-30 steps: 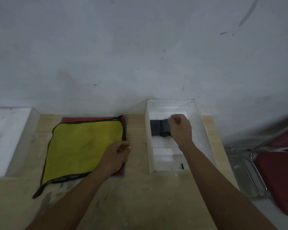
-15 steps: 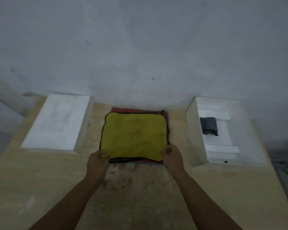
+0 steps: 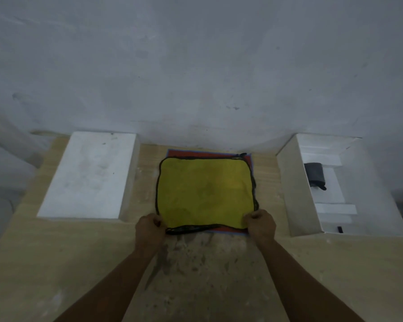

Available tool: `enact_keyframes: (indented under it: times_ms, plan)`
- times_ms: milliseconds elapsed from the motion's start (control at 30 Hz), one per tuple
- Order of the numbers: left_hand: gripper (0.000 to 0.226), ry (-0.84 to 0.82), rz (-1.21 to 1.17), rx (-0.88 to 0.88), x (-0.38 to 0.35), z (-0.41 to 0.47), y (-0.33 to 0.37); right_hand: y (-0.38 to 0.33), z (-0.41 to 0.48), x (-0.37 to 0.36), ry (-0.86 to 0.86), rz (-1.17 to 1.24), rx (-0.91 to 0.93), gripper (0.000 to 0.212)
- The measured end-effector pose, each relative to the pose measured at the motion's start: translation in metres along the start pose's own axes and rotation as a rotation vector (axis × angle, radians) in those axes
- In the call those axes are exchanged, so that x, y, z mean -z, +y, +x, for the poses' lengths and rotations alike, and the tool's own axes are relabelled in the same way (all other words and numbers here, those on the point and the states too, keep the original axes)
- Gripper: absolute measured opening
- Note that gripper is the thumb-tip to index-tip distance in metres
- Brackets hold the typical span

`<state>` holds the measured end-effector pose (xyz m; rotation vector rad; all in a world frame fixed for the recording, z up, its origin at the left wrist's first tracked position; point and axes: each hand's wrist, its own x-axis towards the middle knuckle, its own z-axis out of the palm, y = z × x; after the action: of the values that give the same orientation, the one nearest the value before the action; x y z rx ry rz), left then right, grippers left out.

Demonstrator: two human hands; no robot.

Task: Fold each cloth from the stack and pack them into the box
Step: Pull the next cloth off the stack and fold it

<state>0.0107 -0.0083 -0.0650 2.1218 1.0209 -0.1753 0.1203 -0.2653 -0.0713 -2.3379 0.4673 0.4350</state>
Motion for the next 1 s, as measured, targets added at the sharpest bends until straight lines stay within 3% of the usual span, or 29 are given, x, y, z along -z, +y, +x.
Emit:
enact_keyframes:
  times_ms: [100,300,533,700,833,1000]
  plan:
    - [0.017,0.029,-0.002,0.012,0.004,0.005,-0.002,-0.002,0.001,-0.002,-0.017,-0.044,0.005,0.02]
    - [0.025,-0.08,-0.026,0.075,0.009,0.007,-0.01,-0.003,-0.005,0.0,-0.026,0.01,-0.042,0.04]
    - [0.013,-0.016,-0.044,0.05,0.006,-0.005,-0.006,0.002,-0.003,-0.004,0.0,-0.086,0.057,0.017]
    - [0.009,0.038,-0.129,-0.002,0.013,-0.01,0.004,-0.01,-0.01,0.004,0.041,0.102,0.066,0.011]
    - [0.016,-0.086,-0.341,0.043,0.027,-0.011,0.004,-0.008,-0.017,0.018,0.041,0.311,0.059,0.011]
    - [0.013,-0.236,-0.528,0.032,0.041,-0.023,-0.003,-0.001,-0.036,0.046,-0.11,0.461,0.07,0.026]
